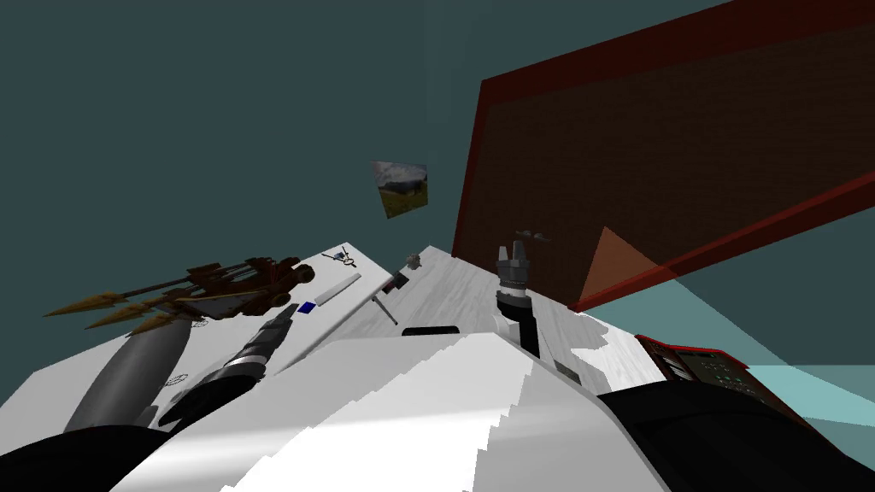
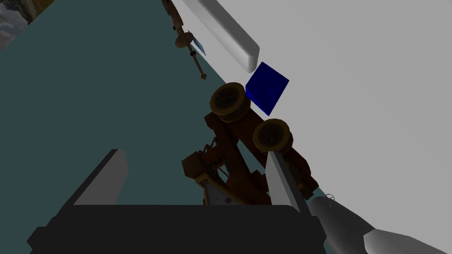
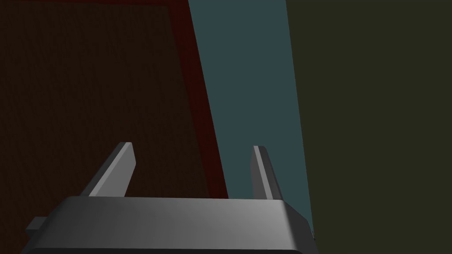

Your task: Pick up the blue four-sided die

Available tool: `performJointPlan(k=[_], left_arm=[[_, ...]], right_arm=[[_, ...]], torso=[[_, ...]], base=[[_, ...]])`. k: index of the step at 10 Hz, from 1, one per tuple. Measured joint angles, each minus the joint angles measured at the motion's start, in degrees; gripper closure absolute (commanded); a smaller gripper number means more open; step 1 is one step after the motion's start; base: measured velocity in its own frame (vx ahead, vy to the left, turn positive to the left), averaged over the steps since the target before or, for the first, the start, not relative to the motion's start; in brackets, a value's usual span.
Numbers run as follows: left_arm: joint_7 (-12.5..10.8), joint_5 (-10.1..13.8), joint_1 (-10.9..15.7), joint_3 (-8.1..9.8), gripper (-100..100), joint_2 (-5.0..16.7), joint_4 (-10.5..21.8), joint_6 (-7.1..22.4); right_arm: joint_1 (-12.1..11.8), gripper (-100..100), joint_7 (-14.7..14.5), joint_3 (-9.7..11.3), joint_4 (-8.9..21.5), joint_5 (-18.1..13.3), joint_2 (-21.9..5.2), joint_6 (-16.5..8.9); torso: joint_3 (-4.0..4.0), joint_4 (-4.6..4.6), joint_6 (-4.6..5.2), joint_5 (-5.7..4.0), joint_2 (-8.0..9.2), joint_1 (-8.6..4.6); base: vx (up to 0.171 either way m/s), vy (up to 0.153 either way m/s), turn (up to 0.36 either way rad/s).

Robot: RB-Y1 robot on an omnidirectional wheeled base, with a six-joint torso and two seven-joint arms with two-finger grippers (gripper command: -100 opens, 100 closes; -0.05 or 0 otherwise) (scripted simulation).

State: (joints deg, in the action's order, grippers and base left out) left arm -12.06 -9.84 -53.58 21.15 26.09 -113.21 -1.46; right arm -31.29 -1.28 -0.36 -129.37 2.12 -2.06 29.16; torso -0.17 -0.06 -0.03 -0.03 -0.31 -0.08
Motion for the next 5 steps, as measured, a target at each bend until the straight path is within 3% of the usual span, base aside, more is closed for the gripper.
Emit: performJointPlan(k=[2, 3, 5], left_arm=[[-0.9, -1.1, -2.2, 1.46, -100, 1.8, 1.5, 1.4], [-0.7, -3.0, -3.5, 1.71, -100, 1.1, 2.8, 1.5], [-1.8, -3.2, -5.8, 2.85, -100, 3.4, 2.4, 3.4]], right_arm=[[0.0, 0, 0.0, 0.0, 0.0, 0.0, 0.0, 0.0], [0.0, 0, 0.0, 0.0, 0.0, 0.0, 0.0, 0.0], [0.0, 0, 0.0, 0.0, 0.0, 0.0, 0.0, 0.0]], torso=[[-0.01, -0.01, -0.01, 0.01, -0.02, 0.04], [-0.08, -0.02, -0.01, 0.01, -0.14, 0.00], [-0.09, -0.04, 0.00, 0.01, -0.14, 0.10]], base=[[0.129, -0.027, -0.111], [0.168, -0.024, -0.044], [0.093, 0.007, -0.038]])
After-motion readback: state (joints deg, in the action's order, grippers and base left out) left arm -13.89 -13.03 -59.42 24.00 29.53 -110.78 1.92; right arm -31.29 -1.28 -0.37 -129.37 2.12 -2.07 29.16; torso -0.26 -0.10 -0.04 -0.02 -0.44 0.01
